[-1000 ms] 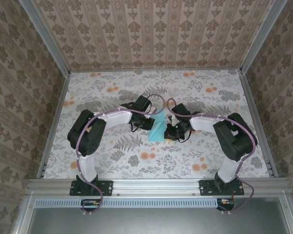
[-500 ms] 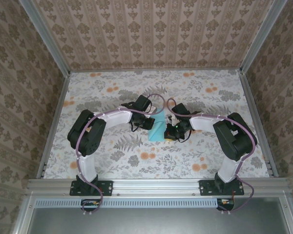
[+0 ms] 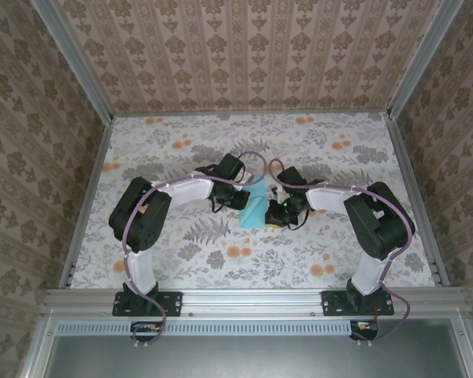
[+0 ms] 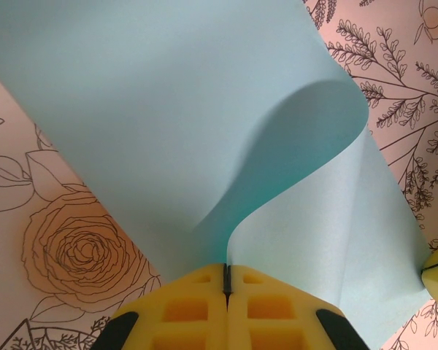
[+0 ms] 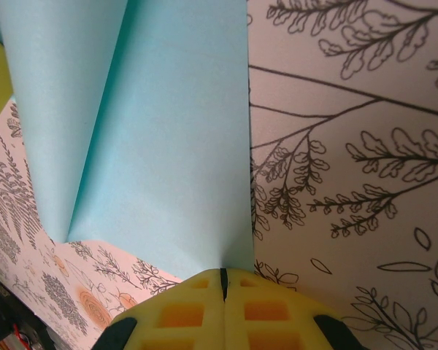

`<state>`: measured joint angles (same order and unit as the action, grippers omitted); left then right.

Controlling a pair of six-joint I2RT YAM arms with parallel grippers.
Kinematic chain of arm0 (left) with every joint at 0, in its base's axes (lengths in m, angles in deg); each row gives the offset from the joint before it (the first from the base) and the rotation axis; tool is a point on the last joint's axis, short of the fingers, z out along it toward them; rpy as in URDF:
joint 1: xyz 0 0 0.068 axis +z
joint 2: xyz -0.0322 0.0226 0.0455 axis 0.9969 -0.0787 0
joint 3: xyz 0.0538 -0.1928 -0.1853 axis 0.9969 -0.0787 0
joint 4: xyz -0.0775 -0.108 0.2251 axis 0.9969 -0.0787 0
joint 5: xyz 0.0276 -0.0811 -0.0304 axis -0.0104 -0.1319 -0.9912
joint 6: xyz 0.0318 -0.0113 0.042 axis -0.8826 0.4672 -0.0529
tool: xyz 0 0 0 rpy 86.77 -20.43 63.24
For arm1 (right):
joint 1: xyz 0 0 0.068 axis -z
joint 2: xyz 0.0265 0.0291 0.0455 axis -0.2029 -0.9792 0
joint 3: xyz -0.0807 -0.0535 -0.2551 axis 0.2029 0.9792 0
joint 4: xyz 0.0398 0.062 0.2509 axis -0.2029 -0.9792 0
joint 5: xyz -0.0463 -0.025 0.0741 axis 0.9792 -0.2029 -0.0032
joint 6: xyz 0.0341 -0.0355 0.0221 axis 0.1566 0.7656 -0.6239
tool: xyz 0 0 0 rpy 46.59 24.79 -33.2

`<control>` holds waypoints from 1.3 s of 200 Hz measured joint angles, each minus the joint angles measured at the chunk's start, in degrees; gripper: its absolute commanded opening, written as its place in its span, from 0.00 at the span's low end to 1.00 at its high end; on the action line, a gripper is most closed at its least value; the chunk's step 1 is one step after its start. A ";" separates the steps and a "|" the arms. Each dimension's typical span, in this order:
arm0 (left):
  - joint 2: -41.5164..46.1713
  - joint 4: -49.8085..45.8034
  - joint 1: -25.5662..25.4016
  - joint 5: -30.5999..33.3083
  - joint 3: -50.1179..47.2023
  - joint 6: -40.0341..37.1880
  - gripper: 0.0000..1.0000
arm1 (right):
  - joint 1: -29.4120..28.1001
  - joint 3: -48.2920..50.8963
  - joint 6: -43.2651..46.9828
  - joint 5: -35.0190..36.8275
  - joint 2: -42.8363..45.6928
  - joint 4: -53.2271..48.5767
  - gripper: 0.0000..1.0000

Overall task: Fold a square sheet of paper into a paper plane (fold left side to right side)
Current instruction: Fold the triangle a second time at the center of the table.

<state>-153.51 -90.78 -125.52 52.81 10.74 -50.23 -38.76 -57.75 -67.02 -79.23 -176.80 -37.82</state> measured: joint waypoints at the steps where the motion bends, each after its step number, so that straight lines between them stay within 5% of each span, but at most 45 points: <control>1: 0.00 0.00 0.00 0.00 0.00 0.00 0.04 | 0.00 0.00 0.00 0.00 0.00 0.00 0.04; 142: -1.29 0.20 -0.11 0.17 -0.11 0.00 0.04 | 0.37 0.26 -0.09 -0.70 0.13 0.55 0.04; 260: -1.29 0.48 -1.14 1.07 -0.13 0.00 0.04 | 3.80 2.89 -10.32 -5.62 1.62 20.61 0.03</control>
<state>-154.80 -90.29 -126.65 53.88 10.61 -50.23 -34.95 -54.87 -77.34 -84.85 -175.18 -17.20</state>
